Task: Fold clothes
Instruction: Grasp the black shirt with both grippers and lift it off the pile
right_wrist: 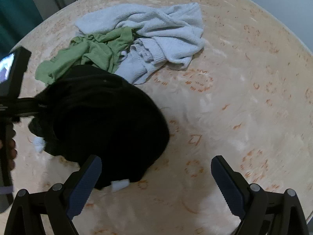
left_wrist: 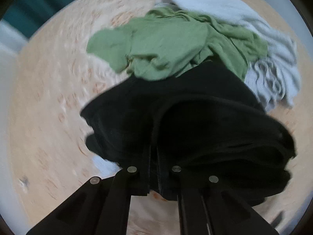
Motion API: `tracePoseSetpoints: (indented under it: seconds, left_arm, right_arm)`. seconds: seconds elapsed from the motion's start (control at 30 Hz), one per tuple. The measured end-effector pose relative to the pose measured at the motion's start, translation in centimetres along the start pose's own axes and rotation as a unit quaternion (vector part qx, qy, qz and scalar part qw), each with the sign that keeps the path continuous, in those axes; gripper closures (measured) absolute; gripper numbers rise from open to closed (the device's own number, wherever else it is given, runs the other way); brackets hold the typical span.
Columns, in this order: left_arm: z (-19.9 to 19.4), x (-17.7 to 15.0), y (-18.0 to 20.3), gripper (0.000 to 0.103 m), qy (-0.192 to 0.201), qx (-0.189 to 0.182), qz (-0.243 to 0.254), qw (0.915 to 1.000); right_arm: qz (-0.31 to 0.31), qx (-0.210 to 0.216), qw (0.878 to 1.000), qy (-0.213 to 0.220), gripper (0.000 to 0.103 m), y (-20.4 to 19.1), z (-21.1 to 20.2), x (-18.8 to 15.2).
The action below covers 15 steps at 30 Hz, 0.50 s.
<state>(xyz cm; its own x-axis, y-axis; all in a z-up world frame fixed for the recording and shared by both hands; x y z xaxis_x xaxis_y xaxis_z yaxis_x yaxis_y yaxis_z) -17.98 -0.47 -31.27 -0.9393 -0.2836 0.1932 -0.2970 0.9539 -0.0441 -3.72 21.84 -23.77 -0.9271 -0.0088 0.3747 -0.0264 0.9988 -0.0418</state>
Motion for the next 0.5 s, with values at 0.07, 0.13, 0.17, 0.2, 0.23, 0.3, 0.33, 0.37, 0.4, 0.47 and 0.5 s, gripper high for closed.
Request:
tracePoseSetpoints:
  seconds: [0.07,0.13,0.17,0.2,0.23,0.3,0.33,0.37,0.4,0.47,0.5]
  left_arm:
    - [-1.2,-0.3,-0.4,0.098,0.011,-0.017,-0.008,0.9998]
    - [-2.9,-0.6,-0.6,0.098,0.025,-0.039,-0.012,0.9989]
    - [-4.1,-0.6,-0.7,0.098,0.035,-0.051,-0.013,0.998]
    - [-4.9,-0.6,-0.9,0.098,0.043,-0.059,-0.013,0.9973]
    - [-5.8,-0.5,-1.1,0.098,0.05,-0.066,-0.013,0.9964]
    - [-7.5,0.0,-1.5,0.098,0.061,-0.082,-0.016,0.9947]
    - [-8.0,0.2,-1.5,0.098,0.063,-0.088,-0.017,0.994]
    - [-8.3,0.5,-1.6,0.098,0.062,-0.091,-0.017,0.9938]
    - [-8.3,0.7,-1.5,0.098,0.06,-0.09,-0.016,0.994]
    - [-8.1,0.9,-1.4,0.098,0.059,-0.091,-0.016,0.994]
    - [-8.2,0.8,-1.4,0.098,0.059,-0.096,-0.02,0.9935]
  right_arm:
    - [0.0,0.007,1.0,0.002,0.01,-0.8,-0.3,-0.2]
    - [-0.005,0.009,1.0,0.002,0.01,-1.3,-0.3,-0.2]
    - [-0.007,0.01,1.0,0.002,0.01,-1.5,-0.3,-0.1]
    - [-0.007,0.013,1.0,0.003,0.01,-1.6,-0.3,0.1]
    - [-0.008,0.015,1.0,0.005,0.01,-1.6,-0.2,0.4]
    - [-0.017,0.019,1.0,0.011,0.01,-1.6,0.2,1.3]
    - [-0.024,0.019,0.999,0.013,0.01,-1.5,0.6,1.9]
    - [-0.033,0.017,0.999,0.013,0.01,-1.3,1.0,2.5]
    - [-0.041,0.016,0.999,0.012,0.01,-1.2,1.5,3.2]
    - [-0.048,0.01,0.999,0.017,0.01,-0.6,2.4,4.6]
    - [-0.049,0.009,0.999,0.019,0.01,-0.3,2.7,5.3]
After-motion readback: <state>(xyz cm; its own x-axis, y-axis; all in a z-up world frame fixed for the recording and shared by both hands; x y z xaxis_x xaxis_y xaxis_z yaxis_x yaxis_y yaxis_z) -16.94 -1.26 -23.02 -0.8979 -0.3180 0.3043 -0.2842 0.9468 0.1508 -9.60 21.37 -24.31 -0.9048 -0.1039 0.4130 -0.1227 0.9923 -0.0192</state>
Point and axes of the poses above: each gripper's, at about its wrist camera, not at the fingertips, and z roughly the way its jaws point, y to its right, x to its top, the point moved 5 cm from there along z, roughly the way its jaws point, and after that the axes turned 9 degrees about -z, right-handed, at the moved point
